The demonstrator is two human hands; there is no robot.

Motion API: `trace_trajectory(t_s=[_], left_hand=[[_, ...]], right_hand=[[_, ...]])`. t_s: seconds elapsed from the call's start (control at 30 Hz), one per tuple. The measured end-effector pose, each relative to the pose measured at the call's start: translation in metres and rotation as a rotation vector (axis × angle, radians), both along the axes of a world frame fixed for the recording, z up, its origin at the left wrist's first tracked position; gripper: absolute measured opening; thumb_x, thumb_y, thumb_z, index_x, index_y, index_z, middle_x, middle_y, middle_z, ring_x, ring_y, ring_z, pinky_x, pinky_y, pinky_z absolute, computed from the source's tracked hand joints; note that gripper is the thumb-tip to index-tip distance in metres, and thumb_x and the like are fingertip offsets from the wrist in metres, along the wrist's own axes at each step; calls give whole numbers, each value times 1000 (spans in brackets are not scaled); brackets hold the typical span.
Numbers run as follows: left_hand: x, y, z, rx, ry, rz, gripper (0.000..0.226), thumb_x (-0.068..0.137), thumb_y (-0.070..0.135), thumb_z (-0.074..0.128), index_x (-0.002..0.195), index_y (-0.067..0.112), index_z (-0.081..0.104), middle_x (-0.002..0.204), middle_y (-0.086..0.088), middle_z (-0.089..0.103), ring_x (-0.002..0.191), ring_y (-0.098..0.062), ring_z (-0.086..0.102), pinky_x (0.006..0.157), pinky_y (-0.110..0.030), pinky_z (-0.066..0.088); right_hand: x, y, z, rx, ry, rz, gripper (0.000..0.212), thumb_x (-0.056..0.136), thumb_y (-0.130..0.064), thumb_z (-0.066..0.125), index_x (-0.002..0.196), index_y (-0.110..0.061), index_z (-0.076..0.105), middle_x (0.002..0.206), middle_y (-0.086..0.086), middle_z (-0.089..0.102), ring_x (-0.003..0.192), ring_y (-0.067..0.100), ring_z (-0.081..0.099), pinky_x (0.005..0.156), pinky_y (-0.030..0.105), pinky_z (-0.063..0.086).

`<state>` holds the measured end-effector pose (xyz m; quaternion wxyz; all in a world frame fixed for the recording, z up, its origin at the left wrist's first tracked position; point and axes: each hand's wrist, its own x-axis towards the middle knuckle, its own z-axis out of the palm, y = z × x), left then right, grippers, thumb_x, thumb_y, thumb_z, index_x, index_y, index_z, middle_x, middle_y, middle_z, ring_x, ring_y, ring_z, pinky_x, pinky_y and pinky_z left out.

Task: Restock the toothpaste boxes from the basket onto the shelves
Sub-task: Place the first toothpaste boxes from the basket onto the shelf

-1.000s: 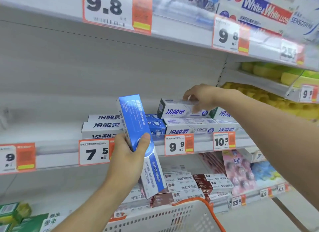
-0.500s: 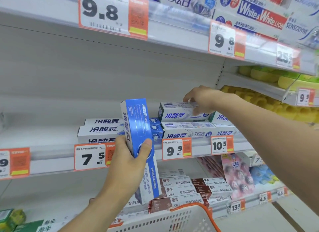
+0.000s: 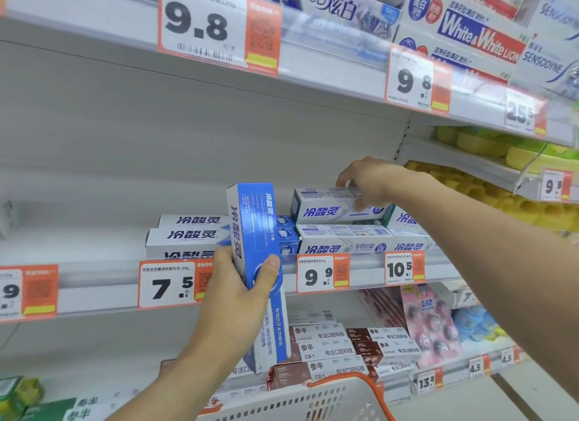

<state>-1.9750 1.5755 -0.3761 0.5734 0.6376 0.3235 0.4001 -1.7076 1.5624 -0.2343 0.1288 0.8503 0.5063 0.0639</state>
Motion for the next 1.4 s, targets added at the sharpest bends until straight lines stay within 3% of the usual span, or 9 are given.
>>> trace_trajectory(t_s=[0.17, 0.33, 0.43, 0.5, 0.63, 0.93, 1.07, 1.23, 1.4], left_hand=[[-1, 3, 2, -11, 1, 14, 18, 92, 42, 62, 99, 31, 48, 90, 11, 65, 75, 6, 62, 60, -16, 43], [0, 2, 1, -1, 1, 6, 17, 93, 39, 63, 99, 31, 48, 89, 13, 65, 75, 9, 62, 55, -5, 42], [0, 2, 0, -2, 10, 1, 18, 93, 39, 63, 100, 31, 49, 88, 15, 65, 75, 9, 62, 56, -8, 43], [0, 2, 0, -4, 14, 2, 18, 93, 41, 62, 99, 32, 48, 89, 14, 66, 75, 8, 63, 58, -12, 43], [0, 3, 0, 9, 21, -2, 18, 92, 42, 62, 98, 32, 47, 90, 10, 66, 76, 7, 63, 61, -16, 43], [2, 5, -2, -12, 28, 0, 20, 92, 44, 61, 98, 32, 47, 91, 9, 66, 76, 1, 65, 61, -21, 46], [1, 7, -4, -9, 29, 0, 22, 91, 45, 62, 98, 31, 47, 92, 6, 67, 82, -8, 68, 66, -26, 50], [2, 6, -4, 6, 25, -4, 20, 92, 40, 63, 99, 29, 48, 91, 6, 68, 78, -1, 66, 63, -18, 45], [4, 6, -7, 23, 46, 5, 20, 91, 42, 63, 99, 32, 48, 92, 5, 69, 79, 0, 65, 66, -20, 45]], right_hand=[[-2, 1, 1, -16, -26, -10, 60, 81, -20, 81, 133, -31, 56, 124, 1, 63, 99, 25, 59, 77, 33, 48], [-3, 1, 5, -8, -31, -17, 59, 80, -18, 81, 132, -31, 57, 125, 1, 62, 88, 22, 58, 71, 31, 47], [-6, 1, 8, -11, -56, -24, 59, 81, -17, 81, 132, -31, 57, 123, 1, 62, 75, 17, 54, 60, 28, 40], [-7, 2, 7, -22, -69, -25, 60, 80, -18, 81, 133, -31, 57, 122, 2, 62, 83, 20, 58, 58, 26, 38], [-2, 4, 10, 6, -92, -31, 61, 79, -20, 82, 134, -29, 57, 121, 2, 64, 100, 26, 61, 70, 31, 47], [-11, 5, -5, -56, -84, -26, 61, 78, -13, 81, 131, -31, 59, 121, 0, 64, 90, 22, 61, 64, 28, 45], [-8, 4, -10, -17, 34, -12, 59, 76, -14, 83, 128, -32, 62, 120, -1, 66, 91, 21, 62, 78, 35, 56], [-8, 6, -10, -14, 51, 29, 56, 78, -16, 82, 128, -32, 61, 122, -2, 64, 88, 20, 60, 65, 28, 45], [-8, 5, -9, -31, 76, 49, 53, 82, -14, 78, 130, -31, 61, 124, -1, 64, 99, 23, 62, 86, 38, 55]])
